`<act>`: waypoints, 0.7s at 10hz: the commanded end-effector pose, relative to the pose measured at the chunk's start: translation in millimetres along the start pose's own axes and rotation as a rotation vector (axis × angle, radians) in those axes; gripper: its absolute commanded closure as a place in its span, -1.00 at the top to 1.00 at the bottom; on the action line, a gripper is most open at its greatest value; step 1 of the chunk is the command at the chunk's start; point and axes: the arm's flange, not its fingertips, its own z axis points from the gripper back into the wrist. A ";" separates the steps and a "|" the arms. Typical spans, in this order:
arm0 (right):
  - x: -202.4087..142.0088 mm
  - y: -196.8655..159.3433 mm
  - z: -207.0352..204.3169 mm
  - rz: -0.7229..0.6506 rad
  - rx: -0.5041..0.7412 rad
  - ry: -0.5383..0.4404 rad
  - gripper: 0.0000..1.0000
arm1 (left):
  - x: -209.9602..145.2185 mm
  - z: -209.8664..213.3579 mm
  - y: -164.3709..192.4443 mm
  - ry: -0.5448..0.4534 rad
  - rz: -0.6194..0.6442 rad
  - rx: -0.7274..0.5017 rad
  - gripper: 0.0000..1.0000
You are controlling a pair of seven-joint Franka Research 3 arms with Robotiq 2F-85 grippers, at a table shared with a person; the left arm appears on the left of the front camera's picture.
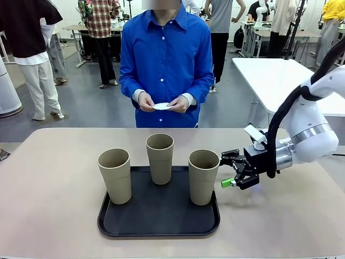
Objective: Place coasters on the table and set cups on them.
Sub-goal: Pick up one Reusable plastic cup and place it on a coaster set by the human.
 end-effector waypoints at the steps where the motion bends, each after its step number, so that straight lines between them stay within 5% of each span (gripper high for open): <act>1: -1.9 -11.4 -6.9 -0.026 -0.010 -0.037 1.00 | -0.9 1.5 -1.1 -0.001 -0.003 -0.004 1.00; 7: -3.7 -7.4 -26.5 -0.040 0.043 -0.034 1.00 | -0.9 1.5 -1.1 -0.001 -0.003 -0.004 1.00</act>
